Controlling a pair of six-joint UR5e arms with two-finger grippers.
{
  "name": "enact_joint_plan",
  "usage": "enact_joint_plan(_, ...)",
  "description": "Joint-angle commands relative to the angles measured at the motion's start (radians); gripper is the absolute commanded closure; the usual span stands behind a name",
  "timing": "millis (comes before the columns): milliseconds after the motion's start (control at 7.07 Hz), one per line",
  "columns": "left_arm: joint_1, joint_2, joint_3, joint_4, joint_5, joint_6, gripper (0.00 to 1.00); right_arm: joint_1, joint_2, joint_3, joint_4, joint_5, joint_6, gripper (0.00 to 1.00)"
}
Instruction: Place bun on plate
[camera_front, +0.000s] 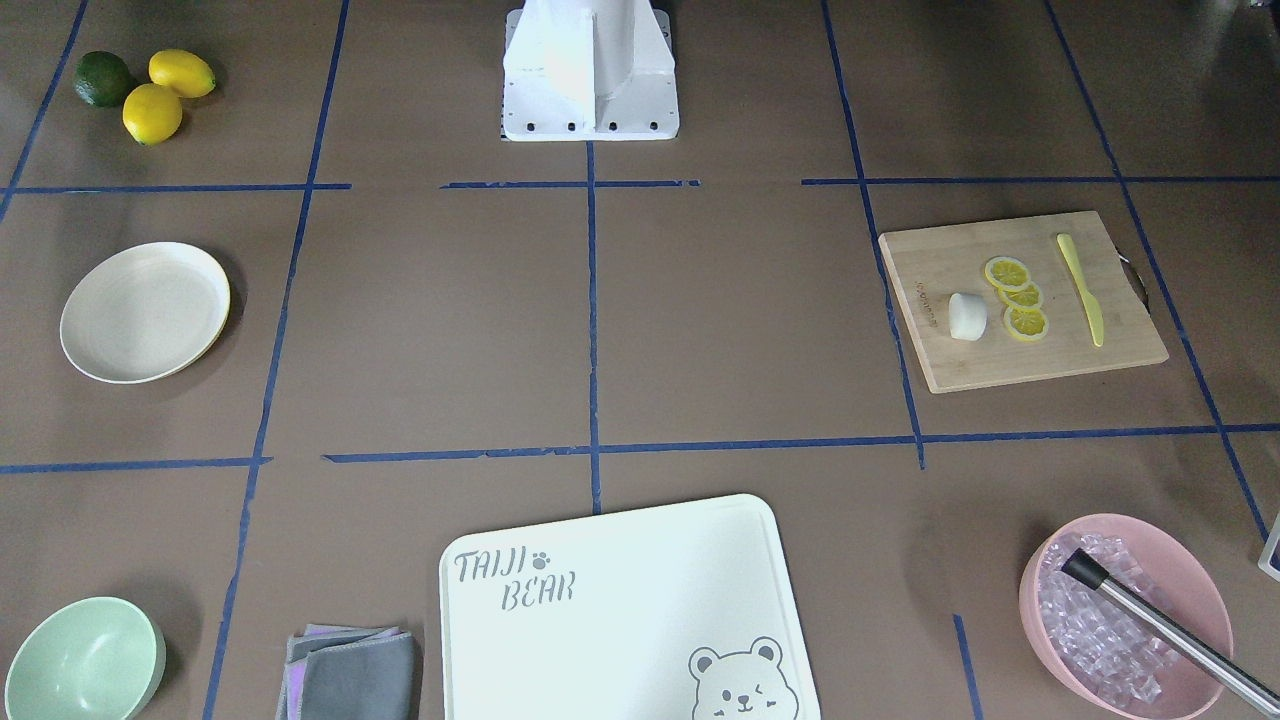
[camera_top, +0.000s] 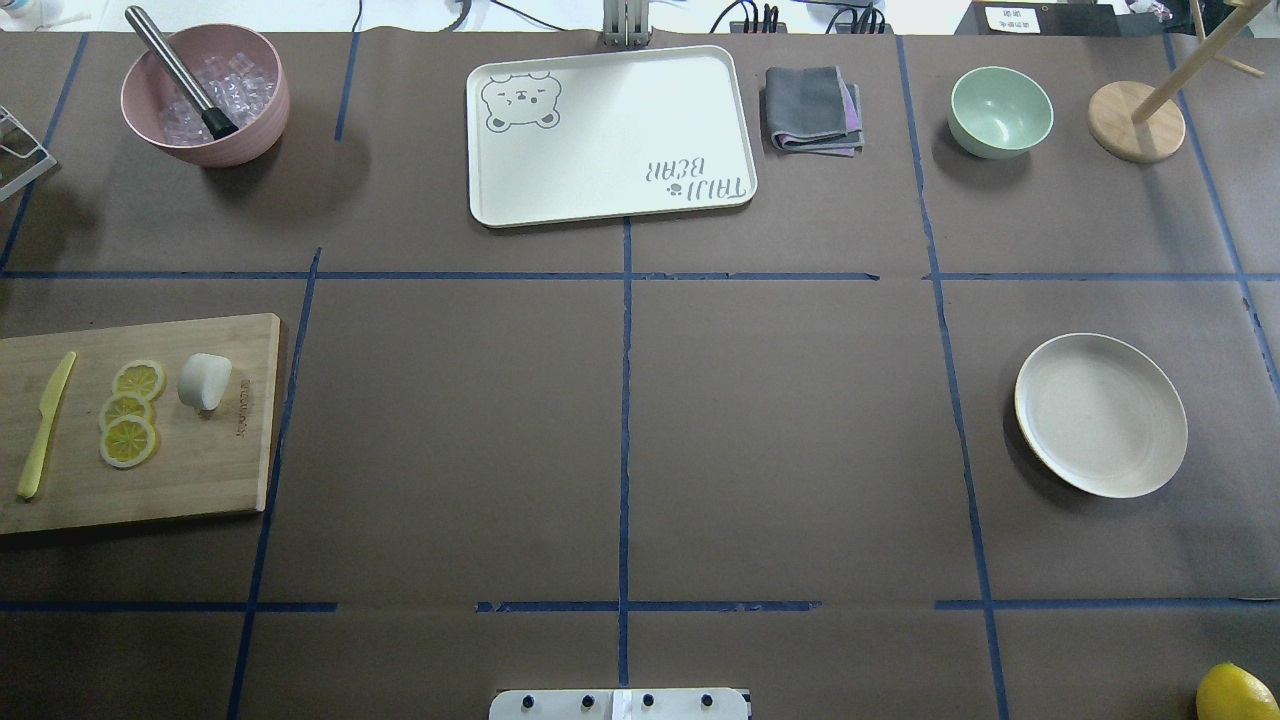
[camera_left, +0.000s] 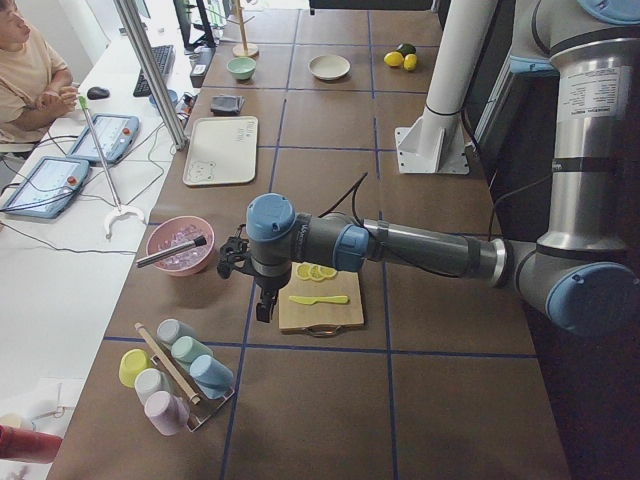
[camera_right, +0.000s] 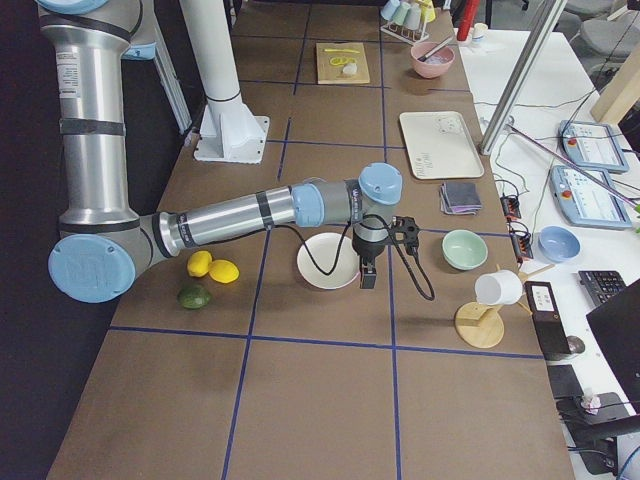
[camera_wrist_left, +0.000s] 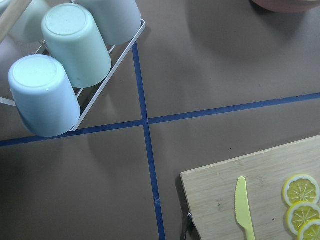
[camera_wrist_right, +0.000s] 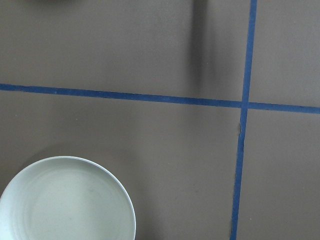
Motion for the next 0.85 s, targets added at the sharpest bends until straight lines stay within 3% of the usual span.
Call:
enact_joint_plan(0,0.042,-0.002,-0.010,0.001,-0.013,0.004,0.00,0.000,0.001,0.000,0.000,0.000,0.000,0.00)
enact_joint_plan(566,0.051,-0.004,0.026,0.006,-0.009,0.080,0.00,-0.044,0.001,-0.015,0.003,-0.002,0.003,0.00)
enact_joint_plan(708,0.056,-0.002,0.034,0.001,0.004,0.080,0.00,-0.092,-0.008,-0.051,0.115,-0.002,0.085,0.00)
